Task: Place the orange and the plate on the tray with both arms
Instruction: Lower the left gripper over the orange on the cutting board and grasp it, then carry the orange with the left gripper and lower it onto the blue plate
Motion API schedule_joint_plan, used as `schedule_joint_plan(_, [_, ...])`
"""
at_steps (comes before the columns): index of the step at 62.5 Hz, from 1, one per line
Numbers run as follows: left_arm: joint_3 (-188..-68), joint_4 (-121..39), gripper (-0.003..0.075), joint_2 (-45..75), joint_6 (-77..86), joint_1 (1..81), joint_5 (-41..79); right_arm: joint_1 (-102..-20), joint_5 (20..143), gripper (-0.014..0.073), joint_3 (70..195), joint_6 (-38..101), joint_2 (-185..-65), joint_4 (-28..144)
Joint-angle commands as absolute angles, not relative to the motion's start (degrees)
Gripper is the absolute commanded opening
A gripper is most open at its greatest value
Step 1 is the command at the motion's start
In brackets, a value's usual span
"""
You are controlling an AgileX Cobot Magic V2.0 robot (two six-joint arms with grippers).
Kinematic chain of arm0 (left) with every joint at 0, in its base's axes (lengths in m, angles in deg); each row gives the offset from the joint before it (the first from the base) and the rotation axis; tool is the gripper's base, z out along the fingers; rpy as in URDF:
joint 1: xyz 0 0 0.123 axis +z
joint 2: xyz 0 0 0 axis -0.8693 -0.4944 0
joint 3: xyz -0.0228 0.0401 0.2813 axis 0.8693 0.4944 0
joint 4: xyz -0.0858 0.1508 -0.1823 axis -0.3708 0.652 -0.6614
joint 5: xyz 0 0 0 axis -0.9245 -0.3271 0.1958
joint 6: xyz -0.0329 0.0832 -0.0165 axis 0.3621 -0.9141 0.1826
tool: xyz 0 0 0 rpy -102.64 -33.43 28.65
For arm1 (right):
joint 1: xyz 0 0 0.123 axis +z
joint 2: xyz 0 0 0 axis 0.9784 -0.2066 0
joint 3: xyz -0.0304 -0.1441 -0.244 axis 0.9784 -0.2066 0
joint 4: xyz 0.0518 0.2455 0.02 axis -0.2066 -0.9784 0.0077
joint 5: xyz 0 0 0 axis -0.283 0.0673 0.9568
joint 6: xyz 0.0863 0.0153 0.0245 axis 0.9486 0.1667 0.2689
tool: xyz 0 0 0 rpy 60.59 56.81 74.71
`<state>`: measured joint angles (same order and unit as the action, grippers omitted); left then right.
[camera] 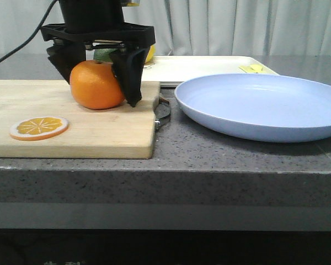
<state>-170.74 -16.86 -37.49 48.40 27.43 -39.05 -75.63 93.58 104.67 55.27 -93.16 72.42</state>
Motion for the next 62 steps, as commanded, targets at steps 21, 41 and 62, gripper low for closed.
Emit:
schedule_joint_plan(21, [-177.98, -17.09, 0.0117, -34.45, 48.04, 26.59, -41.58, -75.94, 89.23, 0.0642, 106.63, 55.25, -93.90, 72.47])
schedule_joint_plan(41, [-183.26, -23.29, 0.0118, -35.11, 48.04, 19.21, -24.22, -75.94, 89.23, 0.0642, 106.63, 55.25, -93.90, 72.47])
schedule_joint_plan(62, [-183.26, -23.01, 0.0129, -42.41, 48.04, 10.71, -15.43, -75.94, 89.23, 0.0642, 106.63, 55.25, -93.90, 72.47])
